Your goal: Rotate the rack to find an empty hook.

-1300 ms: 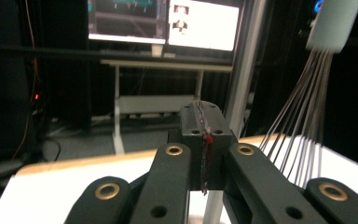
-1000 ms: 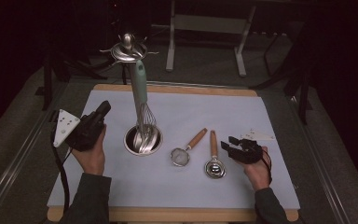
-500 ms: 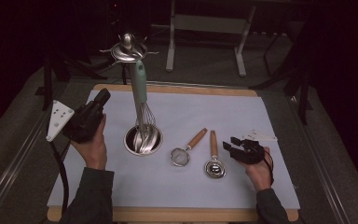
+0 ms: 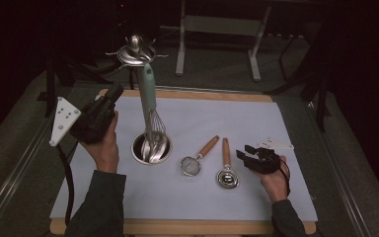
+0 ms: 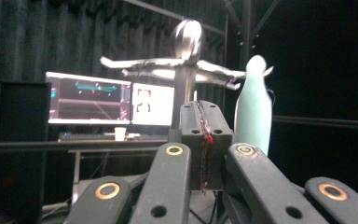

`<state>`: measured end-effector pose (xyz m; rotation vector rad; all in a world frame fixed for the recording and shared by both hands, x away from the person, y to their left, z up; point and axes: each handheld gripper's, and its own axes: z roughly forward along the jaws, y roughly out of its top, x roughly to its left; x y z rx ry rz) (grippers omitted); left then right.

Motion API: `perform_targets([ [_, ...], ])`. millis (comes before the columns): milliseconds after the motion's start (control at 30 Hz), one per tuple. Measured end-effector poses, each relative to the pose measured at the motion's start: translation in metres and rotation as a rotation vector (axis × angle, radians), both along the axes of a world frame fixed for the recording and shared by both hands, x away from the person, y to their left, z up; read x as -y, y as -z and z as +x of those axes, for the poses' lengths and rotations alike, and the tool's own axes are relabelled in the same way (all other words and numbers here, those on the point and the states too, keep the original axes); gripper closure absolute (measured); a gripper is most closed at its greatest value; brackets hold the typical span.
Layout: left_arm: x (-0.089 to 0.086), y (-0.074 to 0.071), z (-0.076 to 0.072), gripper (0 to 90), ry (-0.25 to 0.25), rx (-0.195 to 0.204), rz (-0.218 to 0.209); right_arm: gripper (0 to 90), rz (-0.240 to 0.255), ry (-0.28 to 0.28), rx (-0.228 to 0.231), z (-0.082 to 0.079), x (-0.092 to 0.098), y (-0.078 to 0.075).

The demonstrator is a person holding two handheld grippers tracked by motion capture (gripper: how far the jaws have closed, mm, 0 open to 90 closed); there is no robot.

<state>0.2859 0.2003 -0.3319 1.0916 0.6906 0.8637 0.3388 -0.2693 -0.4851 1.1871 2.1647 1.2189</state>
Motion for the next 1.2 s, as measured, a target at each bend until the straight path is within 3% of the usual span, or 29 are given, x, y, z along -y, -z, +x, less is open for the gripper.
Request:
perform_targets([
  [533, 0.012, -0.028, 0.007, 90.0, 0.058, 0.065, -0.022, 54.0, -0.001, -0.003, -0.001, 0.0, 0.001, 0.001],
  [833, 0.005, -0.026, 0.019, 90.0, 0.031, 0.038, -0.001, 54.0, 0.004, 0.001, -0.001, 0.001, 0.003, 0.0],
  [1200, -0.009, -0.029, 0.029, 90.0, -0.015, 0.007, -0.018, 54.1, 0.003, -0.001, -0.006, 0.001, 0.003, 0.002],
])
